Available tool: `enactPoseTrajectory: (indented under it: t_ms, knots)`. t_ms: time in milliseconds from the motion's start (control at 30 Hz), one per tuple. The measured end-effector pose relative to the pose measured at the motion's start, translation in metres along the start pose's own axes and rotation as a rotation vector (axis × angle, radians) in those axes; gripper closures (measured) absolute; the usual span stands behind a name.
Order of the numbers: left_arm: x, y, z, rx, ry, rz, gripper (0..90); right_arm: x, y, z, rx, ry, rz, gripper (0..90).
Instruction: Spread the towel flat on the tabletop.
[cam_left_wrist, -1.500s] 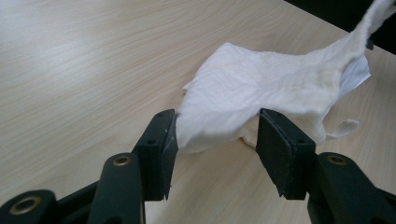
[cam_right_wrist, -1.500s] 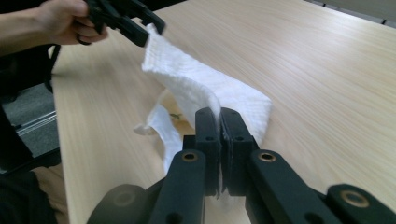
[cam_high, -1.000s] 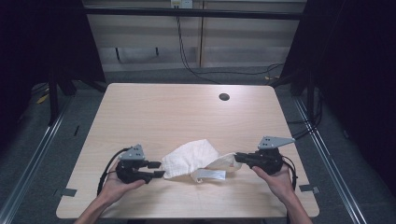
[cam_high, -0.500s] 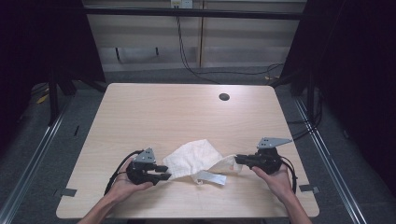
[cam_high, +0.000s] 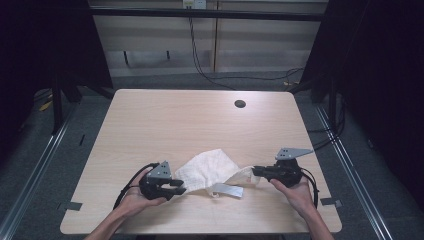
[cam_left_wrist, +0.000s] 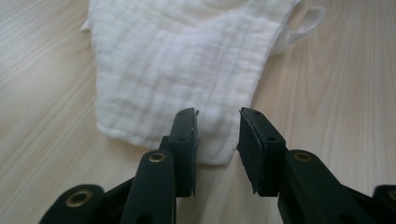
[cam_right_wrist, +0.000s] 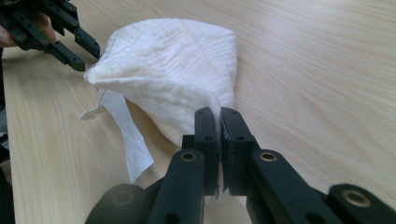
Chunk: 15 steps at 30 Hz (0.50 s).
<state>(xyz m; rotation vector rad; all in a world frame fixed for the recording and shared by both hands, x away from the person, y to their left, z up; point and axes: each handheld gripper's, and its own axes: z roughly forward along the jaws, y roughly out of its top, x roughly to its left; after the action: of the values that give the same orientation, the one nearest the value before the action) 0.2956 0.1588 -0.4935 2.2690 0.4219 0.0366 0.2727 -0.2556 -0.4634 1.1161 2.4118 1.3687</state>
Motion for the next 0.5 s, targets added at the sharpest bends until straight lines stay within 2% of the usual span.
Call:
enactPoseTrajectory:
  t_ms: [100,133,200,300,433,467,500]
  knots:
    - [0.000,-0.002,0.002,0.004,-0.004,-0.002,65.9,0.000,-0.001,0.000,0.004,0.000,0.000,86.2]
    - [-0.002,-0.001,0.003,0.011,0.009,0.007,66.1,0.000,-0.001,0.001,0.007,0.001,-0.001,86.2]
    - [-0.002,-0.001,0.005,0.025,-0.014,0.010,66.3,0.001,-0.001,0.001,0.009,0.002,-0.005,86.1]
    - [-0.004,0.000,0.009,0.019,-0.018,0.020,65.8,0.002,-0.001,0.002,0.016,0.003,-0.006,85.6]
    - [-0.008,0.001,0.012,0.020,-0.016,0.036,59.3,0.002,-0.001,0.004,0.021,0.005,-0.006,85.7]
    - [-0.009,0.003,0.013,0.029,-0.001,0.023,59.1,0.002,-0.001,0.005,0.023,0.004,-0.009,85.7]
    - [-0.010,0.005,0.016,0.026,-0.008,0.016,57.3,0.003,-0.001,0.006,0.027,0.005,-0.011,85.7]
